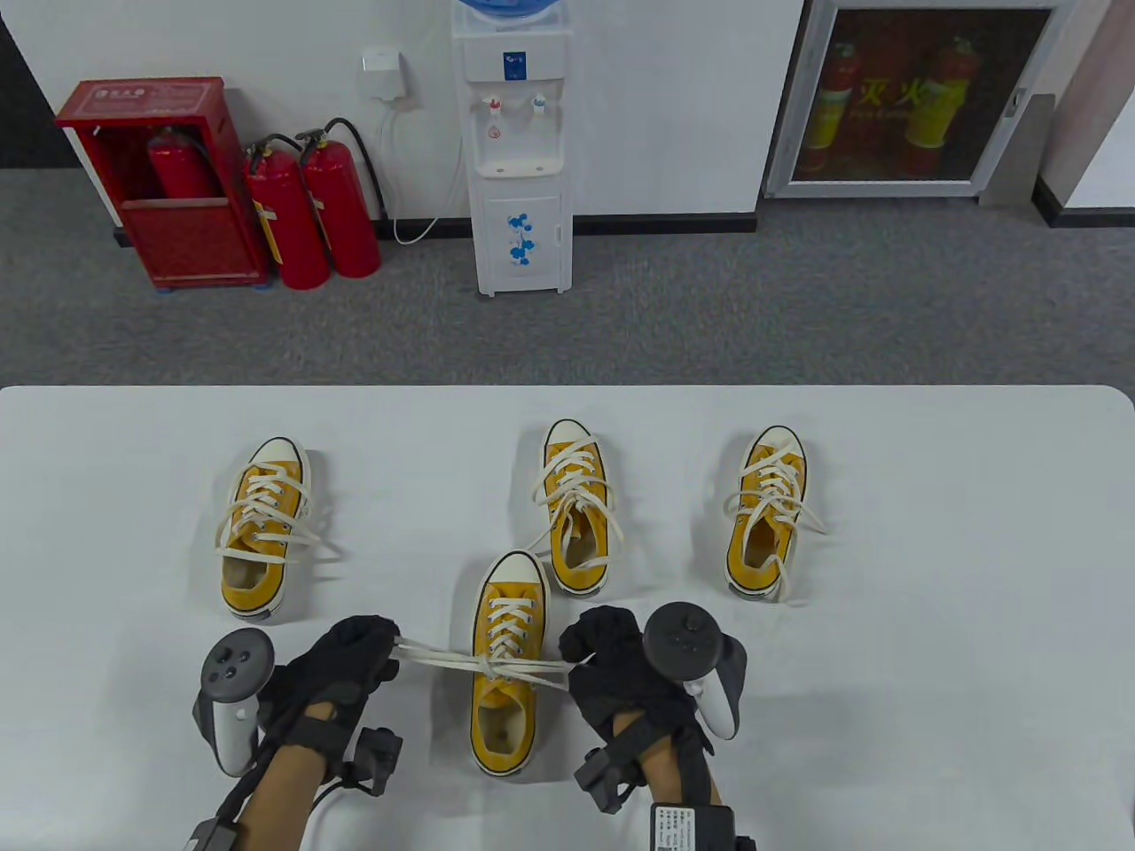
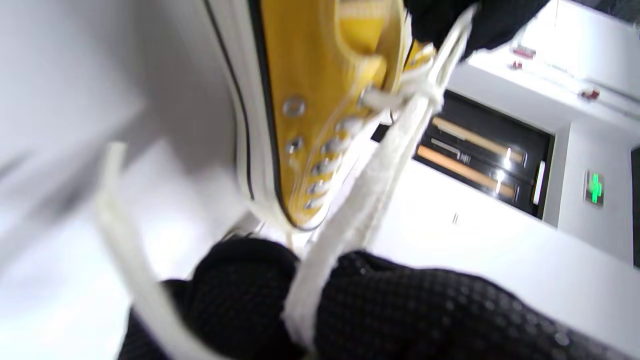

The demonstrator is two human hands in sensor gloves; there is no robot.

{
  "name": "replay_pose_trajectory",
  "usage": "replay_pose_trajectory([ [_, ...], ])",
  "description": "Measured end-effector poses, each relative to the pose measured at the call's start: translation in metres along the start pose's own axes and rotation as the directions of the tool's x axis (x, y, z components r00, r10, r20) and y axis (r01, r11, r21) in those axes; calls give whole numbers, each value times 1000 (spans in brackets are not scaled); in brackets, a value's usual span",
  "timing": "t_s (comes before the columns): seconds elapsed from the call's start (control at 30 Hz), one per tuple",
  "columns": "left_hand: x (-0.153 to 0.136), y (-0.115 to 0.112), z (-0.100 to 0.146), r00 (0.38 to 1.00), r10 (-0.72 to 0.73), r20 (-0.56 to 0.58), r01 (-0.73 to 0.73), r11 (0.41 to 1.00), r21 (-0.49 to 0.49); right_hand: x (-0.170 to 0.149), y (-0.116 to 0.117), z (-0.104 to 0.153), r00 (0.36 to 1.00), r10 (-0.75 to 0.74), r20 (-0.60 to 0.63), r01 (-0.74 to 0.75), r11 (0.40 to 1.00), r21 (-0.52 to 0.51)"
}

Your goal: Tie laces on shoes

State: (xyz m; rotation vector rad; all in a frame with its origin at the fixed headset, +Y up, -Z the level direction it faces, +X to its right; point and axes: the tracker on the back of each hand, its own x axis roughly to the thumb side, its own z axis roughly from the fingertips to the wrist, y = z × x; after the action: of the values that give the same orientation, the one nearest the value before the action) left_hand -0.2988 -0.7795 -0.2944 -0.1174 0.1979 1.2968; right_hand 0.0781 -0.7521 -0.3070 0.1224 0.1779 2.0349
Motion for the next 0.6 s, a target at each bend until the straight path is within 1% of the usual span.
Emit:
replay_pose_trajectory([
  [0.1,-2,2,-1,1000,-16,-15,16,1000,-1,-14,-13,-1,998,-49,-30,48,998,-33],
  [0.17,-2,1,-2,999,-27,-20,27,1000,-11,-20,-18,-1,996,-78,-46,76,996,-40],
  [0.3,0,-1,-1,997,-75,-25,75,997,-6,-26,-19,-2,994,-92,-59,89,995,-49],
  [0.37,3,-1,0,988,-157,-8,157,988,7,-25,-19,-1,994,-93,-53,91,995,-41],
  [0.43,9,-1,2,965,-263,19,262,964,32,-23,-20,0,996,-86,-37,83,995,-56],
  [0.53,15,-3,6,946,-319,50,316,947,65,-18,-20,1,998,-65,-13,64,996,-68],
  [0.6,20,-6,8,936,-343,80,337,938,76,-13,-18,4,1000,-14,15,15,998,-69],
])
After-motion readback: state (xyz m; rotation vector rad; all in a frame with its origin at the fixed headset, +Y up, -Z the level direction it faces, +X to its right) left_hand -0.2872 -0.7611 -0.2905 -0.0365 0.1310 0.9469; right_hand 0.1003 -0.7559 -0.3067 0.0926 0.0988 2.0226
